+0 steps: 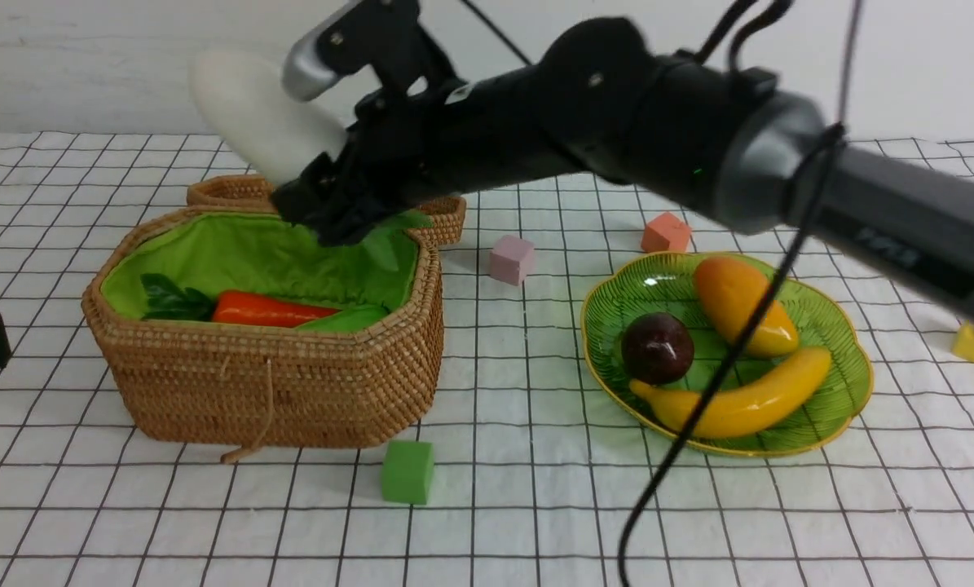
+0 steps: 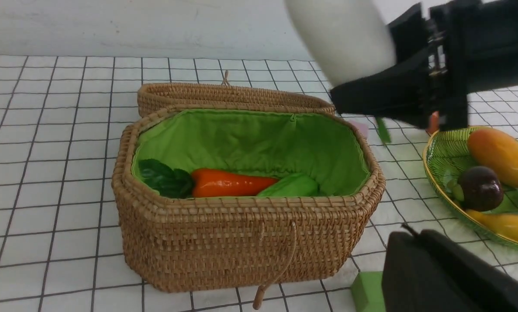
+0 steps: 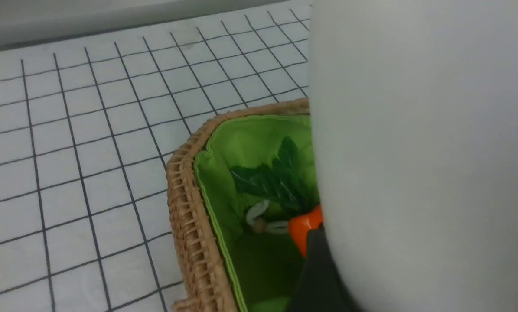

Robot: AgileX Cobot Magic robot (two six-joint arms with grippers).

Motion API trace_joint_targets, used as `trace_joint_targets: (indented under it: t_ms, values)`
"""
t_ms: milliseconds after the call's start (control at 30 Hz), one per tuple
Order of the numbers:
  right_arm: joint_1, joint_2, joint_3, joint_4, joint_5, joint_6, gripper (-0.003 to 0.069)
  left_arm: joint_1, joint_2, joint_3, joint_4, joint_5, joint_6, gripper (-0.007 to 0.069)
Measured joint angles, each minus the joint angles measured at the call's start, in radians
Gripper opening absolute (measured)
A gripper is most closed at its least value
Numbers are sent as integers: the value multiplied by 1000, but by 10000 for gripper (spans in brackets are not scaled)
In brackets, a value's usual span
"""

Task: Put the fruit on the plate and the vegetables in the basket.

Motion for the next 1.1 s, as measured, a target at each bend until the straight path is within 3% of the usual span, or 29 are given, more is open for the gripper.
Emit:
trace_joint_targets:
  t_ms: [100, 267, 367, 533, 733, 767, 833, 933, 1100]
  values:
    - [6, 48, -18, 0, -22, -4, 539, 0, 0, 0, 0, 0, -1, -10]
    - [5, 31, -18, -4, -2, 1, 666, 0, 0, 0, 0, 0, -1, -10]
    - [-2, -41, -18, -35, 65, 60, 666, 0, 0, 0, 0, -18, -1, -10]
    - [-51, -219, -27, -178, 247, 264, 533, 0, 0, 0, 0, -86, -1, -10]
    - [-162, -433, -37, -429, 593, 599, 222, 0, 0, 1, -4, -216, -1, -10]
    - [-194, -464, -37, -494, 684, 670, 132, 0, 0, 4, -4, -257, -1, -10]
    - [-241, -494, -37, -576, 764, 759, 28, 0, -5, 22, -4, -333, -2, -10]
    - [-285, -539, 5, -645, 775, 840, -8, 0, -38, 66, -5, -425, -13, -10]
    - [-326, -719, 234, -712, 777, 931, -2, 0, -182, 195, -9, -531, -65, -10]
